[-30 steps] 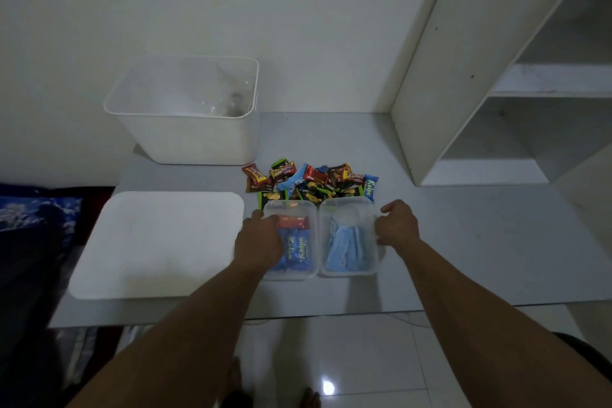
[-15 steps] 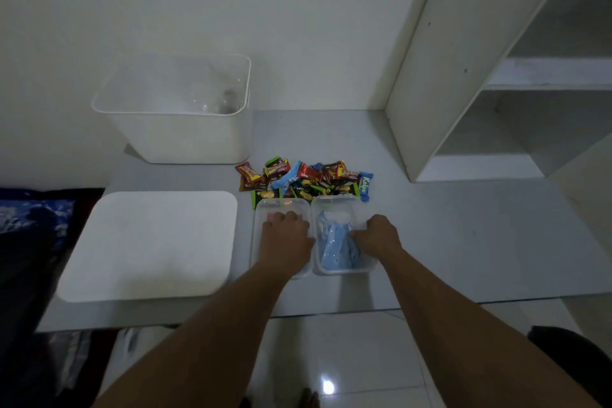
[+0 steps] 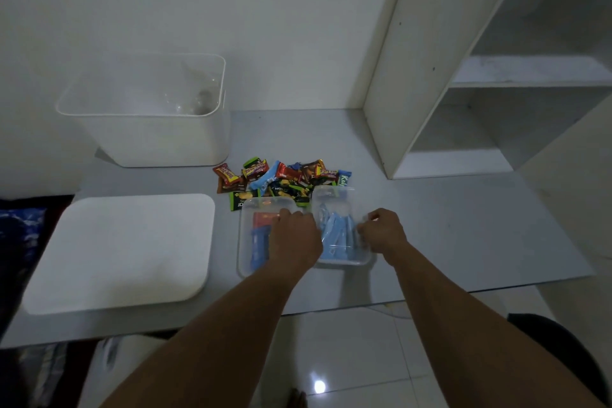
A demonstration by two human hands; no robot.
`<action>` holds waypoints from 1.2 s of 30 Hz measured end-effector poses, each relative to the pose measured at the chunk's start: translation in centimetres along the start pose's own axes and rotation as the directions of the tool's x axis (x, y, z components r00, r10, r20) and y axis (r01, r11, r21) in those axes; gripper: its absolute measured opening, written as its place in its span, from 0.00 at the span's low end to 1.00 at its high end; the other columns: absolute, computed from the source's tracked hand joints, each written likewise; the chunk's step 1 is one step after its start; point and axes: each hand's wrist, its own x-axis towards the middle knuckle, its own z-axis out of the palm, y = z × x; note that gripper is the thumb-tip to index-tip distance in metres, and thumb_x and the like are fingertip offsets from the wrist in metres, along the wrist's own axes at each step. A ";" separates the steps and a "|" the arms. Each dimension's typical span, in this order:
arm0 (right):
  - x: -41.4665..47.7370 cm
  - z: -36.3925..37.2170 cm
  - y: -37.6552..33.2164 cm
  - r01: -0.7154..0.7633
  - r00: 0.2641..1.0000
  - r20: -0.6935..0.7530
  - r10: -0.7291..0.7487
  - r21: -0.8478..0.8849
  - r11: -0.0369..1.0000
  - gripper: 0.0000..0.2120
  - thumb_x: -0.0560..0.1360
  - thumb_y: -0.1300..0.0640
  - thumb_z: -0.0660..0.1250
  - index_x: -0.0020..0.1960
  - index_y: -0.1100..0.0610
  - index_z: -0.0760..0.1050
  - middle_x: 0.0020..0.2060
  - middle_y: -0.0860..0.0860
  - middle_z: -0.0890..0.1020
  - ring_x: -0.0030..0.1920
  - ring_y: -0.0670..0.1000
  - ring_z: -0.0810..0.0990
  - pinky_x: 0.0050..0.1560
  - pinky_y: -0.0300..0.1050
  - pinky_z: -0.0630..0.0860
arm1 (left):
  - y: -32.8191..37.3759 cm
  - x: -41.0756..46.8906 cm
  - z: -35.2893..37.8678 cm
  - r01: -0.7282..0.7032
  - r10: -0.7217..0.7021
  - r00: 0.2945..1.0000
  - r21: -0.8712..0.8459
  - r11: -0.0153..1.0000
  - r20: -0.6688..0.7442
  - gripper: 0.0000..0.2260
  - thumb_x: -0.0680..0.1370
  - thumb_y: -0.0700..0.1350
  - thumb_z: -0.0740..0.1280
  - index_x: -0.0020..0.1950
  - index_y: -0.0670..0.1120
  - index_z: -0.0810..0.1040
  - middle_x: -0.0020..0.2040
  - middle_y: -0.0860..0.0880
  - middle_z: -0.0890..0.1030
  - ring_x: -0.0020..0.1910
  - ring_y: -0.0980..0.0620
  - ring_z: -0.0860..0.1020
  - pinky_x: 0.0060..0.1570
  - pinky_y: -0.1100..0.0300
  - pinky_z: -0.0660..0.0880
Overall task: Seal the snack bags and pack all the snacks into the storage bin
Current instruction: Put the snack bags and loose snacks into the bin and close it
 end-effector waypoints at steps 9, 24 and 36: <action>-2.9 -2.3 -6.9 0.082 0.983 0.160 -0.094 0.075 0.994 0.25 0.71 0.63 0.67 0.66 0.51 0.69 0.54 0.61 0.81 0.48 0.61 0.84 0.45 0.57 0.84 | -0.9 1.5 -5.1 0.277 -0.320 0.945 -0.700 0.658 0.072 0.10 0.76 0.43 0.67 0.57 0.45 0.81 0.52 0.45 0.84 0.50 0.46 0.81 0.50 0.53 0.79; -7.5 6.8 -9.0 0.213 0.916 0.358 -0.181 -0.053 0.976 0.29 0.70 0.60 0.68 0.71 0.49 0.69 0.61 0.54 0.78 0.56 0.58 0.80 0.47 0.58 0.83 | -10.8 -1.4 -5.2 0.549 -0.489 0.830 -0.537 0.640 0.267 0.14 0.76 0.51 0.70 0.56 0.43 0.79 0.56 0.45 0.82 0.55 0.46 0.80 0.54 0.56 0.75; -7.6 7.0 -6.6 -0.120 0.849 0.524 0.066 0.069 0.990 0.12 0.76 0.54 0.67 0.57 0.57 0.78 0.50 0.56 0.85 0.50 0.56 0.84 0.55 0.56 0.81 | -11.4 -2.0 -3.7 0.563 -0.290 0.818 -0.795 0.224 0.497 0.09 0.80 0.48 0.62 0.60 0.54 0.75 0.57 0.48 0.81 0.53 0.47 0.81 0.55 0.47 0.80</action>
